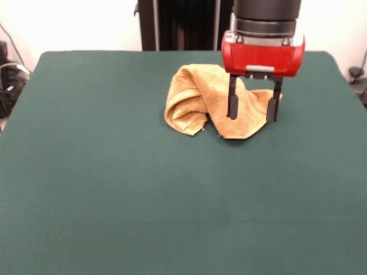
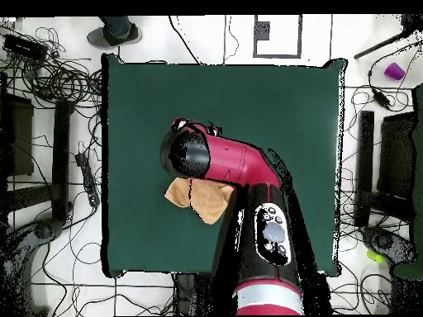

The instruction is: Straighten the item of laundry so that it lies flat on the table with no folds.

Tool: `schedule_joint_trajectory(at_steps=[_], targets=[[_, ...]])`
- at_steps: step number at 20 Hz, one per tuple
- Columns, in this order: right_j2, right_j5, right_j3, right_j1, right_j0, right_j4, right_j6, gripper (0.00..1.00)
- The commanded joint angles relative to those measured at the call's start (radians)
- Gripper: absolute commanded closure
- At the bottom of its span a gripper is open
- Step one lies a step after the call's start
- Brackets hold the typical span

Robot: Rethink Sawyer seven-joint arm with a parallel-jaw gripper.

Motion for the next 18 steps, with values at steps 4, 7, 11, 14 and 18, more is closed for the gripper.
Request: schedule_joint_trajectory(at_steps=[4, 7, 11, 14, 18], targets=[[0.1, 0.092, -0.011, -0.001, 0.01, 0.057, 0.155, 0.0], [0.133, 0.103, 0.021, -0.035, -0.012, 0.064, 0.136, 0.0], [0.182, 0.104, 0.065, -0.083, -0.041, 0.087, 0.131, 0.0], [0.234, 0.056, 0.101, -0.109, -0.06, 0.129, 0.171, 0.0], [0.232, 0.078, 0.067, -0.109, -0.042, 0.178, 0.208, 0.0]])
